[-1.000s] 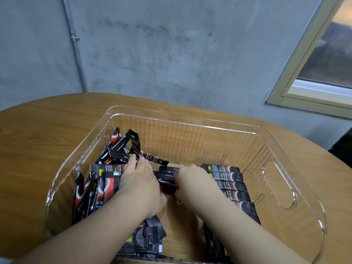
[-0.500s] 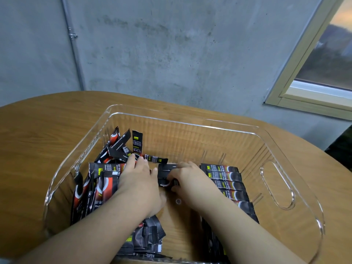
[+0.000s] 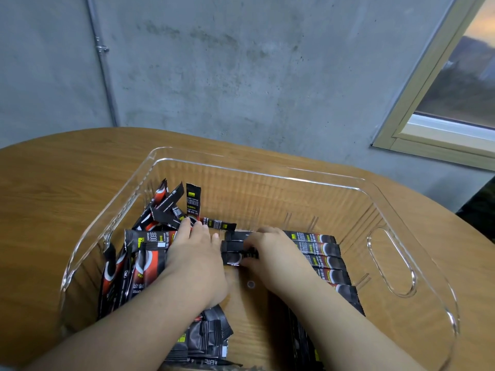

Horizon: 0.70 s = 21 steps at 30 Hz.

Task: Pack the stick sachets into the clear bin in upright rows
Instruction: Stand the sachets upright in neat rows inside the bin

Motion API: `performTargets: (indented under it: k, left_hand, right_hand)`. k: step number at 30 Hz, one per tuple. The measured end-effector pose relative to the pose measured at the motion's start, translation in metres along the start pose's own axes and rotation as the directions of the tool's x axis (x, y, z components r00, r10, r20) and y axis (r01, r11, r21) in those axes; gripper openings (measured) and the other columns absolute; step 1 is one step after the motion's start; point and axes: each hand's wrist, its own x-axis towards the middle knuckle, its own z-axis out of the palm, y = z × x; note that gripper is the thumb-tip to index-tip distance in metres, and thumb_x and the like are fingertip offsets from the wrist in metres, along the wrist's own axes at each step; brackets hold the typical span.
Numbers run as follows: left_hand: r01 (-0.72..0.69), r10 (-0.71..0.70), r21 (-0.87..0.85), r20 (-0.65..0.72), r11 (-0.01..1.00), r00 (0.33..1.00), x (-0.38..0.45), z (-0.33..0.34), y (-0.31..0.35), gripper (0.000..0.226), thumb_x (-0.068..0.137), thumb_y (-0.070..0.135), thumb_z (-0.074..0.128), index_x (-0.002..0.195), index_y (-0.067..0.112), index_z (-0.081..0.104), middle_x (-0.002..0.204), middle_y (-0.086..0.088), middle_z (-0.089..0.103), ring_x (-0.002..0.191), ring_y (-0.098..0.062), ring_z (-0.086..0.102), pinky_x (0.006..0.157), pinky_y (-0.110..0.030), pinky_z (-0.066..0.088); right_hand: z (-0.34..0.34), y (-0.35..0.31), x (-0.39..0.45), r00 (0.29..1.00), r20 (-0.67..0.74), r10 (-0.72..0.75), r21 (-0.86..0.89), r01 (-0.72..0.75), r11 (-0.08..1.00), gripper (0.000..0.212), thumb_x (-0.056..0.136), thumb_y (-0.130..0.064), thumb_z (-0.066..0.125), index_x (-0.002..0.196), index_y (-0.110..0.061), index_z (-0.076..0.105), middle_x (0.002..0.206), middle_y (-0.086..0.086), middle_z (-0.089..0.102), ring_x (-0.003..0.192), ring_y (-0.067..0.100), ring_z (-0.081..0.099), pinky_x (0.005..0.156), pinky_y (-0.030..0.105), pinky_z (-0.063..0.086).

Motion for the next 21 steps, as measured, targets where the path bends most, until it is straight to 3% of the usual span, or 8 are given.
performTargets:
  k: [3,6,10,12,17,18,19,21]
  left_hand:
    - [-0.006,0.006,0.013,-0.002,1.0,1.0,-0.001,-0.001,0.001,0.072,0.097,0.05,0.018,0.152,0.008,-0.002,0.16,-0.016,-0.003,0.147,-0.032,-0.008,0.114,-0.051,-0.012]
    - [-0.014,0.014,0.007,-0.006,1.0,1.0,-0.004,-0.004,0.001,0.07,0.097,0.049,0.015,0.153,0.009,0.001,0.16,-0.015,-0.002,0.147,-0.031,-0.006,0.115,-0.05,-0.011]
    - [-0.018,0.018,-0.026,-0.016,0.999,1.0,-0.005,-0.005,0.0,0.07,0.097,0.048,0.017,0.153,0.01,0.005,0.161,-0.013,0.001,0.147,-0.029,-0.005,0.115,-0.049,-0.011]
    - [-0.018,0.017,-0.028,-0.011,0.999,1.0,-0.005,-0.004,0.0,0.07,0.097,0.048,0.017,0.153,0.01,0.004,0.161,-0.012,0.0,0.147,-0.029,-0.006,0.115,-0.049,-0.012]
    - [-0.025,0.025,-0.013,0.014,1.0,1.0,-0.002,-0.002,0.001,0.072,0.097,0.051,0.015,0.153,0.009,0.0,0.16,-0.014,-0.004,0.147,-0.031,-0.009,0.114,-0.051,-0.014]
    - [-0.027,0.027,-0.009,0.02,1.0,0.999,-0.001,-0.001,0.001,0.072,0.097,0.051,0.016,0.153,0.008,-0.001,0.16,-0.015,-0.005,0.147,-0.031,-0.009,0.114,-0.051,-0.014]
    - [-0.027,0.027,-0.005,0.022,1.0,0.999,-0.001,-0.001,0.001,0.073,0.097,0.05,0.018,0.153,0.008,-0.001,0.16,-0.015,-0.005,0.147,-0.031,-0.009,0.114,-0.052,-0.013]
    - [-0.025,0.025,0.008,0.019,1.0,1.0,0.0,0.0,0.001,0.074,0.097,0.049,0.023,0.153,0.006,0.0,0.16,-0.015,-0.002,0.147,-0.031,-0.007,0.114,-0.052,-0.013]
  right_hand:
    - [-0.007,-0.001,0.007,0.995,-0.076,-0.067,0.012,0.068,0.998,0.033,0.094,-0.02,0.053,0.127,-0.019,0.056,0.128,0.002,0.049,0.119,0.024,0.042,0.098,0.029,0.034]
    - [-0.009,-0.002,0.025,0.981,0.011,-0.195,-0.077,0.195,0.978,0.035,0.097,-0.012,0.044,0.129,-0.021,0.056,0.144,0.001,0.04,0.119,0.025,0.04,0.103,0.032,0.034]
    - [0.003,-0.009,0.046,0.964,0.166,-0.208,-0.219,0.242,0.945,0.034,0.094,-0.012,0.045,0.125,-0.018,0.058,0.133,0.002,0.048,0.093,0.018,0.029,0.093,0.035,0.043]
    - [0.008,-0.009,0.049,0.962,0.19,-0.195,-0.241,0.238,0.941,0.032,0.092,-0.012,0.047,0.122,-0.015,0.059,0.127,0.001,0.05,0.09,0.017,0.026,0.089,0.035,0.045]
    - [-0.014,-0.003,0.043,0.985,-0.023,-0.17,-0.141,0.165,0.976,0.031,0.089,-0.003,0.045,0.105,-0.014,0.07,0.113,0.004,0.064,0.096,0.023,0.053,0.094,0.028,0.038]
    - [-0.025,0.0,0.038,0.993,-0.064,-0.101,-0.077,0.096,0.992,0.027,0.09,-0.006,0.048,0.101,-0.013,0.071,0.107,0.004,0.068,0.093,0.022,0.058,0.09,0.022,0.039]
    - [-0.035,0.003,0.032,0.996,-0.087,-0.023,0.006,0.024,1.0,0.022,0.09,-0.008,0.051,0.095,-0.014,0.072,0.099,0.002,0.07,0.085,0.02,0.061,0.078,0.014,0.044]
    - [-0.05,0.012,0.02,0.99,-0.093,0.104,0.136,-0.091,0.987,0.018,0.089,-0.009,0.056,0.086,-0.023,0.067,0.085,-0.003,0.067,0.069,0.012,0.058,0.052,0.005,0.038]
